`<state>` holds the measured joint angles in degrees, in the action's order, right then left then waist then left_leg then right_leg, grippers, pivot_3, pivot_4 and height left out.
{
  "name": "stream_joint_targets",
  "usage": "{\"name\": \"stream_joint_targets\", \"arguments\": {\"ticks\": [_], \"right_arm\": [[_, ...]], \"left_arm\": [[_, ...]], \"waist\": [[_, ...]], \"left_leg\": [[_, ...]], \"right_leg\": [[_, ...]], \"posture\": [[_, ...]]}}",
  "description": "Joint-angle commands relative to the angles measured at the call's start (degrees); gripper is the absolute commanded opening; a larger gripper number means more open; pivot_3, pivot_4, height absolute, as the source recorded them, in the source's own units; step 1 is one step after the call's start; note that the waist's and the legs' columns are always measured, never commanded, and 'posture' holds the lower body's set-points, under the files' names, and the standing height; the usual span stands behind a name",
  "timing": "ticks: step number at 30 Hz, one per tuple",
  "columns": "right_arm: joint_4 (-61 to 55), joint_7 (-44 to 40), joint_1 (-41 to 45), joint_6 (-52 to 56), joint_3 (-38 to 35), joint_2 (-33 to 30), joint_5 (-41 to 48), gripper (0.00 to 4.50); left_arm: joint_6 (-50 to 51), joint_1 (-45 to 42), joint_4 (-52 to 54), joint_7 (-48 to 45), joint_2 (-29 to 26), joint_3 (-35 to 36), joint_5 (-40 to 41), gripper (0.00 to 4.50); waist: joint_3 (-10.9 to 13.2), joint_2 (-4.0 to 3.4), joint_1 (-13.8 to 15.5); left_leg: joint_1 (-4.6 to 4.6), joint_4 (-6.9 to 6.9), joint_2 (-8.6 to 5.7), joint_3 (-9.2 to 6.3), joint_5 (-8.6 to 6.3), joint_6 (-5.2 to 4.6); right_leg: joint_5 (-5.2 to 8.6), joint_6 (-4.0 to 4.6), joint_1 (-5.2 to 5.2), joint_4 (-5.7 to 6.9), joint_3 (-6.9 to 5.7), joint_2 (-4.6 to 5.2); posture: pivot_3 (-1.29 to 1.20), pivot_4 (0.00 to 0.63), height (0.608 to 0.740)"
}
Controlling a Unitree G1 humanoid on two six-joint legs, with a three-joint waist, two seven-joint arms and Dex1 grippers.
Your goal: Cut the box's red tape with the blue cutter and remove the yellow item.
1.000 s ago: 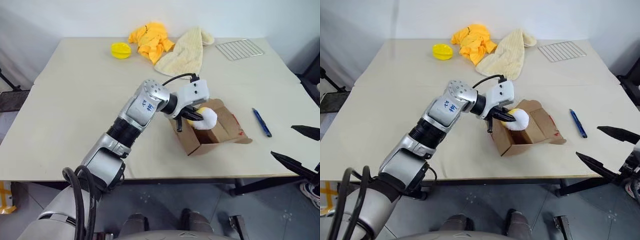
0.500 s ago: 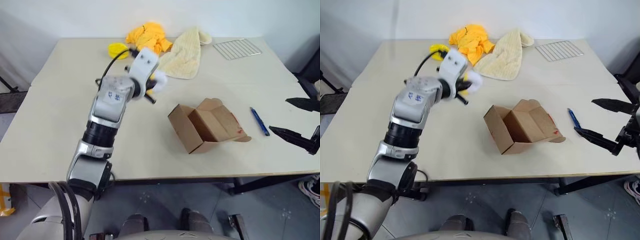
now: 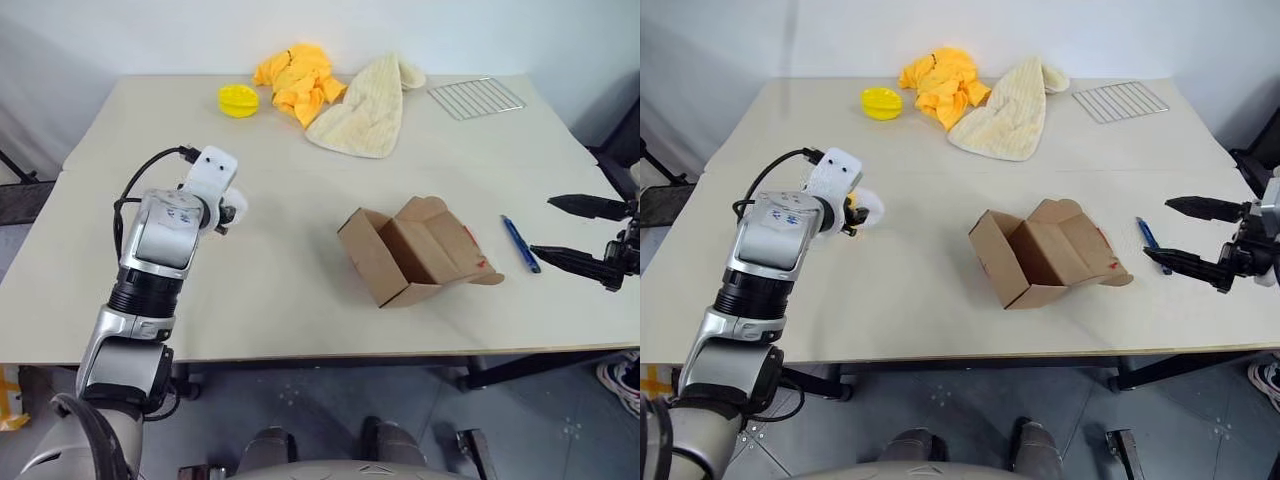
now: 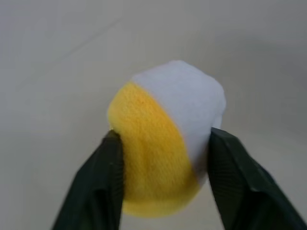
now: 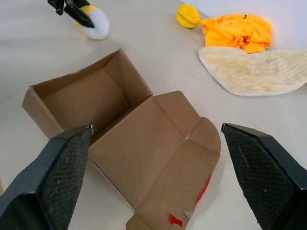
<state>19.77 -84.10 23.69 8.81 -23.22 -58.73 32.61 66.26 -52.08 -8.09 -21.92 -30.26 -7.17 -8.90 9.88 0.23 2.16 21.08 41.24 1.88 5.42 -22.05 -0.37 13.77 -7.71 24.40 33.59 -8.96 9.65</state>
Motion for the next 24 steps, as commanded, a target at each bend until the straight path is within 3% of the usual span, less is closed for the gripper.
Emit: {"name": "stream_joint_targets", "arguments": {"ticks": [1,2,5,7,8,10,13,17,24], "right_arm": [[1.8,-2.3,2.0,-1.6,-0.3,-1.6,-0.2,4.50],[2.6,-2.3,3.0,-2.0,0.2,-1.6,-0.6,4.50],[3.7,-2.4,4.7,-2.4,1.0,-1.5,-1.4,4.50],[4.1,-2.6,5.0,-2.6,1.3,-1.6,-1.7,4.50],[4.0,-2.6,5.1,-2.6,1.3,-1.5,-1.8,4.50],[3.7,-2.4,4.9,-2.4,1.3,-1.5,-1.7,4.50],[2.8,-2.4,3.8,-2.0,1.1,-1.5,-1.5,4.50],[0.9,-2.7,0.3,-1.3,0.3,-2.5,-1.6,4.50],[6.4,-2.8,-6.7,-4.9,-1.3,-5.8,-4.6,4.50]], "left_arm": [[1.5,0.1,3.8,-0.9,-1.8,1.0,0.9,3.71],[3.1,0.2,6.0,-2.4,-2.9,2.5,2.4,3.98],[3.2,0.5,12.7,-6.6,-2.3,9.3,9.1,3.98],[-8.1,3.0,17.5,-5.0,-1.5,12.2,9.9,3.98],[-8.1,4.0,19.7,-5.9,-0.5,14.1,12.1,3.98],[-11.1,7.7,24.6,-10.5,-1.0,14.4,16.2,3.98],[-18.8,13.7,31.2,-16.0,2.8,18.5,25.1,3.98],[-22.8,26.3,39.1,-25.7,0.2,20.6,34.1,3.98],[-36.5,45.3,29.4,-33.6,-8.9,27.3,32.6,3.98]], "waist": [[0.0,0.00,-0.2],[0.0,0.00,-0.4],[0.0,0.00,-0.9],[0.0,0.00,-0.9],[0.0,0.00,-0.8],[0.0,-0.02,-0.9],[0.0,-0.03,-0.8],[0.0,-0.04,-0.9],[0.0,-0.17,-0.9]], "left_leg": [[0.00,0.00,0.00,0.00,0.00,0.00],[0.00,0.01,0.00,0.00,0.00,0.00],[0.00,-0.02,0.02,0.00,0.00,0.01],[0.00,-0.02,0.04,0.01,0.00,0.02],[0.01,-0.01,0.04,0.01,0.00,0.02],[0.00,0.01,0.04,0.00,0.00,0.03],[-0.02,0.01,0.04,0.03,-0.01,0.03],[-0.01,0.07,0.07,0.01,-0.01,0.04],[-0.10,0.12,0.07,0.05,-0.01,0.04]], "right_leg": [[0.00,0.00,0.00,0.00,0.01,0.00],[0.00,0.00,0.00,0.00,0.01,0.00],[0.00,0.00,0.04,0.01,0.02,0.00],[0.00,0.00,0.05,0.01,0.02,0.00],[0.00,0.00,0.05,0.01,0.02,0.00],[0.00,0.00,0.04,0.02,0.03,0.00],[0.00,0.00,0.05,0.03,0.05,0.00],[0.00,0.01,0.04,0.06,0.04,0.00],[0.01,0.08,0.01,0.13,0.08,0.00]], "posture": [[0.00,0.150,0.740],[0.00,0.150,0.740],[0.00,0.150,0.740],[0.00,0.150,0.740],[0.00,0.150,0.740],[0.00,0.150,0.740],[0.00,0.150,0.740],[0.00,0.150,0.740],[0.00,0.150,0.740]]}}
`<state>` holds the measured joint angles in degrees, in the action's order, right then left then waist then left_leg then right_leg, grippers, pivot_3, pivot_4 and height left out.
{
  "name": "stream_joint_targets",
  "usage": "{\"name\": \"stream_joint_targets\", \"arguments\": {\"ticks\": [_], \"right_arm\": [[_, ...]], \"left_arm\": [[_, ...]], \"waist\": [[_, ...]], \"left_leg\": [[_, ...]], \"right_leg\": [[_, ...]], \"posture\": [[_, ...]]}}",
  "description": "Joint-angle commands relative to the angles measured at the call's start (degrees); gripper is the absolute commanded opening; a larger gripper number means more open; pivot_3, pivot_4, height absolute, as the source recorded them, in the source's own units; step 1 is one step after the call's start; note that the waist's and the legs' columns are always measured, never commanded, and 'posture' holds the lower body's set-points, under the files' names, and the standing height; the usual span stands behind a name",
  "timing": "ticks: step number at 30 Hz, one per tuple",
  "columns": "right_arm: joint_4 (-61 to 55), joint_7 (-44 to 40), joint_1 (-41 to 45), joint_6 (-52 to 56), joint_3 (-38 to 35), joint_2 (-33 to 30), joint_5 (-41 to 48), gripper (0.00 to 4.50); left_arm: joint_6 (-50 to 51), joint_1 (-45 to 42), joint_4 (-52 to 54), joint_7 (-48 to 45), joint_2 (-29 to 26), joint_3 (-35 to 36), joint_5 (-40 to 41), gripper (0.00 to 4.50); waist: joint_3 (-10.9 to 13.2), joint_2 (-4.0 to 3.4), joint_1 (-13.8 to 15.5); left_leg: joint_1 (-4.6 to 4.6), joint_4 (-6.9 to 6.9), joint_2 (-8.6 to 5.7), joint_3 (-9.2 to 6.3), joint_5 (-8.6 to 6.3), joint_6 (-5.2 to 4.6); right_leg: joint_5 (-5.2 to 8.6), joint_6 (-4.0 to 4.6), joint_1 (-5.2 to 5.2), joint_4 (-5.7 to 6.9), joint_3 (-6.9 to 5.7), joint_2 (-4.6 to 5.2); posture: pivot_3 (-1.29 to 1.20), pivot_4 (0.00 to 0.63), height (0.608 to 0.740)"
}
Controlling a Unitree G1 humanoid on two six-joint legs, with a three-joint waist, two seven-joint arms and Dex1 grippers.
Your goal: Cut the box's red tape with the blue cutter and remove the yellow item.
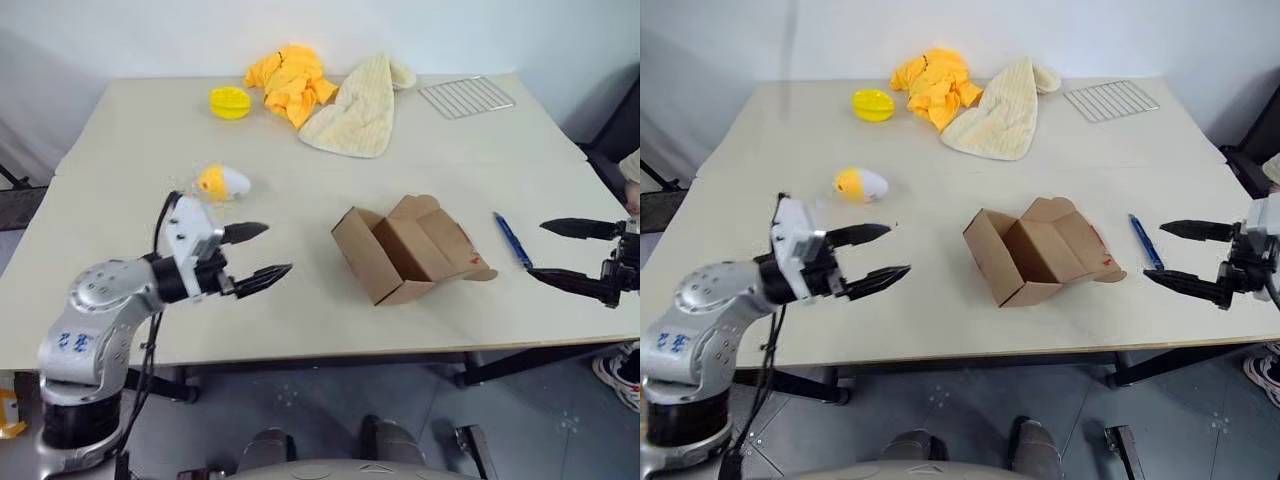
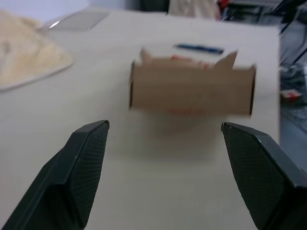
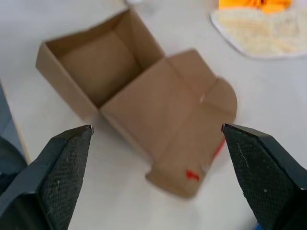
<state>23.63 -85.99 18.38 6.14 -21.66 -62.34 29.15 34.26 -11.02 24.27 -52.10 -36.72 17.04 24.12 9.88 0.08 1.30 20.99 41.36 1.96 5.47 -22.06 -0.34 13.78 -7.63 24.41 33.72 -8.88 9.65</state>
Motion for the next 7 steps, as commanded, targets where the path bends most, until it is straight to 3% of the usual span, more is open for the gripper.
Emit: {"name": "stream_joint_targets", "arguments": {"ticks": [1,7], "right_arm": [[4.1,-0.9,-2.2,-2.9,-3.0,-2.7,-1.8,4.50],[6.0,2.4,-5.5,-4.9,-4.6,-2.8,-3.6,4.50]], "left_arm": [[-6.2,6.5,-4.3,-4.4,-3.5,3.6,-0.7,3.98],[-12.8,11.5,-10.2,-6.2,-7.3,3.3,-2.5,3.98]], "waist": [[0.0,-0.01,0.0],[0.0,-0.07,0.0]], "left_leg": [[0.00,-0.01,0.00,0.01,0.00,0.00],[0.00,-0.02,0.00,0.02,-0.01,0.00]], "right_leg": [[0.01,0.01,0.00,0.00,0.00,0.00],[0.01,0.02,0.00,-0.03,0.01,0.00]], "posture": [[0.00,0.150,0.740],[0.00,0.150,0.740]]}}
